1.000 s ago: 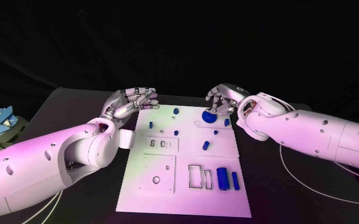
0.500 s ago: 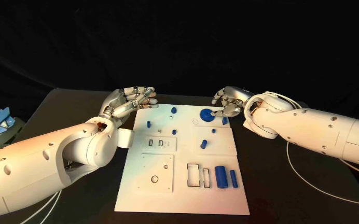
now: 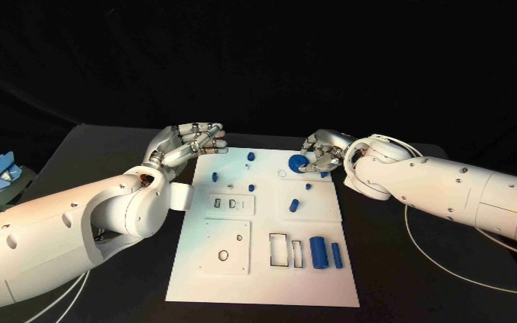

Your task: Assemble the parts on the task board

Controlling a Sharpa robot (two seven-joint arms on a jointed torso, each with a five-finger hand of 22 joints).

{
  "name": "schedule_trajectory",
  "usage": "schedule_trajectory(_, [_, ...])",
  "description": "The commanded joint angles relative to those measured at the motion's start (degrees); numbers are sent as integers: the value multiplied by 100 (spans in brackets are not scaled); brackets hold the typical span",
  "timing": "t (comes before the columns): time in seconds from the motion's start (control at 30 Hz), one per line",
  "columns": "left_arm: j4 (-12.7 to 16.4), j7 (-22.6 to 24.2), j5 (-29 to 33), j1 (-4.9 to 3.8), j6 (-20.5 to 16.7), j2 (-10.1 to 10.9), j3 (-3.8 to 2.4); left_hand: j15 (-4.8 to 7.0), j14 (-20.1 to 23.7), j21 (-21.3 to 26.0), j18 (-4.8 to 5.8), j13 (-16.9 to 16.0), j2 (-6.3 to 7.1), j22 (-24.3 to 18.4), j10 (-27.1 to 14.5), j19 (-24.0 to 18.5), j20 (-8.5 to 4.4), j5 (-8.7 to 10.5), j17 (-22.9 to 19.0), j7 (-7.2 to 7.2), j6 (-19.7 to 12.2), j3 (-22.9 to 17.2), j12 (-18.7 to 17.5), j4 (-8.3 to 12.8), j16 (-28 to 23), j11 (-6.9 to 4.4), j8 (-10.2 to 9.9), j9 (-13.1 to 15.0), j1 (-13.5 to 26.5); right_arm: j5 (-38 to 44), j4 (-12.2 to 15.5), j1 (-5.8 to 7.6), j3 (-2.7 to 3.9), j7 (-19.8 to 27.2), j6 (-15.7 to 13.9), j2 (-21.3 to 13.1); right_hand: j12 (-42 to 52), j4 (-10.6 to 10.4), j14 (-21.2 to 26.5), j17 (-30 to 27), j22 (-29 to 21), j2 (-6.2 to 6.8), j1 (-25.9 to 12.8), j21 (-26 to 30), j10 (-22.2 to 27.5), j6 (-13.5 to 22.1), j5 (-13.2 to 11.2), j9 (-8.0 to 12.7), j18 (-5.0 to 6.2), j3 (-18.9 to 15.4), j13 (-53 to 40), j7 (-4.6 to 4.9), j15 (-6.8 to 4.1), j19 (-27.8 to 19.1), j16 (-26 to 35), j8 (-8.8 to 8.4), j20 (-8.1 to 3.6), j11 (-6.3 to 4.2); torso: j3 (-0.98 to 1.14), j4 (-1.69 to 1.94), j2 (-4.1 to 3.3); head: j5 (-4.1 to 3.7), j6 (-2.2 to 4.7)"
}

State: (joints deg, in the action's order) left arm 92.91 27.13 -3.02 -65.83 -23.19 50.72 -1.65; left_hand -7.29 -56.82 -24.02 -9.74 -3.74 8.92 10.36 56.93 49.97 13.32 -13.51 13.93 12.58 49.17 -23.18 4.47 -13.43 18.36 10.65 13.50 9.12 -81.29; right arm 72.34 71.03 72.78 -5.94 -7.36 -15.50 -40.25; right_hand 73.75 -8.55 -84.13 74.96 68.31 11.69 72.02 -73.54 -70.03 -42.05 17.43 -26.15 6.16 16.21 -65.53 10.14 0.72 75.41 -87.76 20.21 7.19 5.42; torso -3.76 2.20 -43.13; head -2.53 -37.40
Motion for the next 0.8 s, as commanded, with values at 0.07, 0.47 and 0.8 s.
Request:
schedule_trajectory(0.07, [1,23,16,-6,112,-13,-5,-39,4,-27,-65,-1,14,9,-17,35,9,22,5,126,-41,-33,-30,13,-34,6,-33,-9,16,-23,-63,-21,-4,-18,89,45,24,-21,-429,721,7,-7,32,-24,-42,45,-35,-10,-106,-7,-10,10,47,40,-30,34,0,2,0,-5,4,10,-9])
schedule_trajectory(0.47, [-7,18,16,-5,117,-17,-5,-40,5,-30,-65,0,16,10,-21,35,9,22,9,129,-47,-36,-37,17,-38,9,-38,-11,19,-78,-113,-59,-9,8,70,131,115,-76,-440,786,53,-95,73,-50,-93,-5,-36,-25,-111,28,-108,1,48,60,-52,117,5,-3,1,-1,1,15,-18])
schedule_trajectory(0.8, [-14,9,16,-5,128,-18,-5,-40,5,-30,-65,0,16,10,-21,35,9,22,9,129,-47,-36,-37,17,-38,9,-38,-11,19,-77,-149,-63,-10,-53,-79,149,279,-76,-444,823,120,-205,233,-85,-257,-152,-210,-31,-118,200,-308,-37,20,86,-66,251,-14,-39,-1,-6,-1,17,-35])
